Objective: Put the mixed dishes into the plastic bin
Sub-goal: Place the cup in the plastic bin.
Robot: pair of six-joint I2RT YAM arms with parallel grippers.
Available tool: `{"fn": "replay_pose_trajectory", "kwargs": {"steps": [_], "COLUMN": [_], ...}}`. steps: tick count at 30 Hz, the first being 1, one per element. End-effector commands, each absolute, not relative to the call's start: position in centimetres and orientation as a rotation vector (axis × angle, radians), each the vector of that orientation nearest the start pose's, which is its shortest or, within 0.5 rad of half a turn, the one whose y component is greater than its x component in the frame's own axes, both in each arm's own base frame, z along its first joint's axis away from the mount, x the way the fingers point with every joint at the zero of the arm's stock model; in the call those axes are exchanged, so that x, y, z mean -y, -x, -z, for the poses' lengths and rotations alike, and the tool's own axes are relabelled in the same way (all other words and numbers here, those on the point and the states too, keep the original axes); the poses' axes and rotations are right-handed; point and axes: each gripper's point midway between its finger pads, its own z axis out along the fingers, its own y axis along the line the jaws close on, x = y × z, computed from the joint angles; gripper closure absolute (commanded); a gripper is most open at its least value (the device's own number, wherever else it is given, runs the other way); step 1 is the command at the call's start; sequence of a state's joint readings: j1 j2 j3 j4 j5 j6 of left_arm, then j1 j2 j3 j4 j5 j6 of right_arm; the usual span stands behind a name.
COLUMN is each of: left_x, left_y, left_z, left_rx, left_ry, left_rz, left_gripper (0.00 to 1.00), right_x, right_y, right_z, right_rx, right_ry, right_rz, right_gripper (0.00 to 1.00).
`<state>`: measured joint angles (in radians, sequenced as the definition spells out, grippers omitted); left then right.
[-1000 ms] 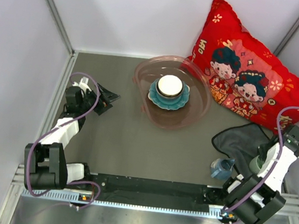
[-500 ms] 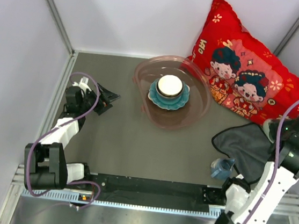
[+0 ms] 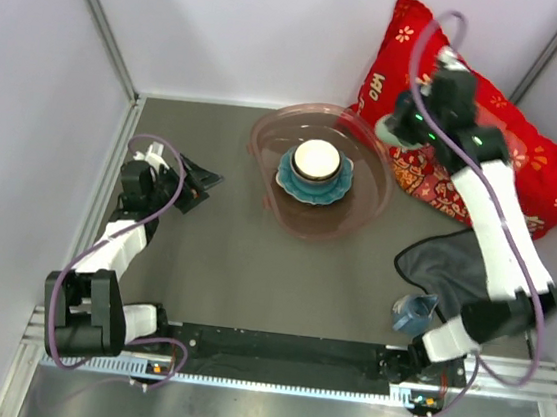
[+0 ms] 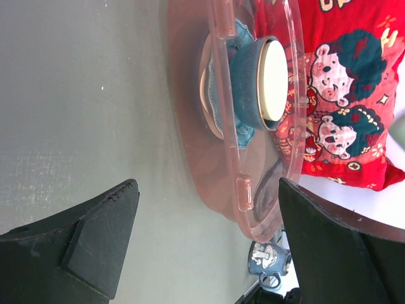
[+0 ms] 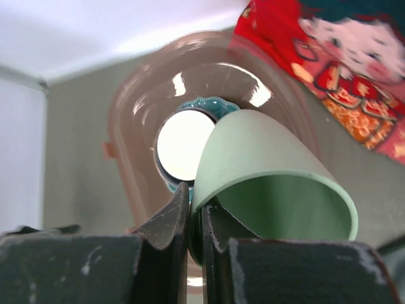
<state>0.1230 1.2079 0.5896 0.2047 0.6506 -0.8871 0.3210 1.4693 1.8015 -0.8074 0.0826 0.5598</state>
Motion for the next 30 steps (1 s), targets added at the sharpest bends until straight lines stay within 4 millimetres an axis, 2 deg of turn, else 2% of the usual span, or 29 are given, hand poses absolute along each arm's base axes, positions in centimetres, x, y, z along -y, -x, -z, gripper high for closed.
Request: {"fn": "replay_pose_trajectory", "kwargs": {"steps": [1,3,4,6,7,9,10,12,13,15,16,21,25,30], "left_x": [8.9,8.8,8.8,8.8,8.7,8.7,8.7,8.7,8.7,8.7,8.7,8.7,8.7,8.7], "left_y": [-34.3,-34.3,-34.3,-34.2,-34.2,-34.2,-34.2,-34.2,-34.2,-34.3,-34.2,-34.1,-33.9,-33.8], "left_z": [-18.2,-18.2,-18.2,-18.2,-18.1,-18.1,-18.0,-17.9,-18.0,-17.8,-17.7,-17.8,-17.8,-17.8], "left_rx": [-1.945,-1.945,-1.946,-1.946,-1.949,-1.947,-1.95,-1.951,-1.95,-1.953,-1.955,-1.952,-1.956,-1.958], "left_ry": [0.531,0.534,0.534,0.534,0.537,0.542,0.542,0.544,0.543,0.543,0.546,0.543,0.542,0.541], "left_rz": [1.097,1.088,1.087,1.085,1.084,1.079,1.081,1.08,1.08,1.079,1.079,1.079,1.075,1.071], "left_gripper": [0.05,0.05,0.05,0.05,0.05,0.05,0.05,0.05,0.05,0.05,0.05,0.05,0.05,0.05], "right_x": [-17.7,-19.4,-19.1,-20.1,-19.9,-20.0,-19.5,-18.9,-18.5,-18.4,-18.2,-18.3,-18.8,-18.3], "right_y": [-41.2,-41.3,-42.1,-42.0,-42.1,-41.8,-41.7,-41.5,-41.1,-40.8,-40.5,-40.2,-40.3,-40.2], "right_z": [-35.5,-33.8,-32.1,-30.6,-29.5,-28.5,-27.5,-26.9,-25.6,-24.7,-23.4,-19.9,-18.0,-15.7], "right_rx": [-2.124,-2.169,-2.204,-2.231,-2.255,-2.281,-2.302,-2.314,-2.341,-2.353,-2.383,-2.418,-2.451,-2.513], "right_ry": [0.06,0.17,0.226,0.295,0.317,0.333,0.329,0.319,0.329,0.331,0.334,0.303,0.298,0.27], "right_rz": [-0.29,-0.208,-0.088,-0.011,0.037,0.054,0.098,0.131,0.157,0.157,0.17,0.167,0.15,0.144], "right_gripper": [1.0,1.0,1.0,1.0,1.0,1.0,1.0,1.0,1.0,1.0,1.0,1.0,1.0,1.0]}}
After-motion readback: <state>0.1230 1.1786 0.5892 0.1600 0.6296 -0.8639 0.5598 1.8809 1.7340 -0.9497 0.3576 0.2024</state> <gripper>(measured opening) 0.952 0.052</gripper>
